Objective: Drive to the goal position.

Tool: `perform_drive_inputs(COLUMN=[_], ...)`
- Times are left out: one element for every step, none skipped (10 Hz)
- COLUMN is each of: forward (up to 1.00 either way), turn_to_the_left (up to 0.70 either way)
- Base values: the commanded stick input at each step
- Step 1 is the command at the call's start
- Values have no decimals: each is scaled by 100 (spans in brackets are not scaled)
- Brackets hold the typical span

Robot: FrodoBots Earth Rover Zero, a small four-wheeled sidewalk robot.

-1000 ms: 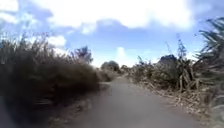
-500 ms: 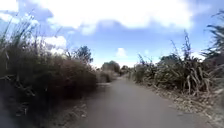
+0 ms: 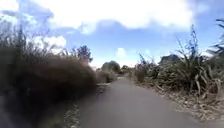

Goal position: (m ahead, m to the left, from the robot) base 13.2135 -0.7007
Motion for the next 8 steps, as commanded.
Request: perform_drive_inputs(forward=[70, 70, 70, 70, 70, 70, 70, 70], turn_to_the_left=[0, 0, 0, 0, -10, -22, -35, -24])
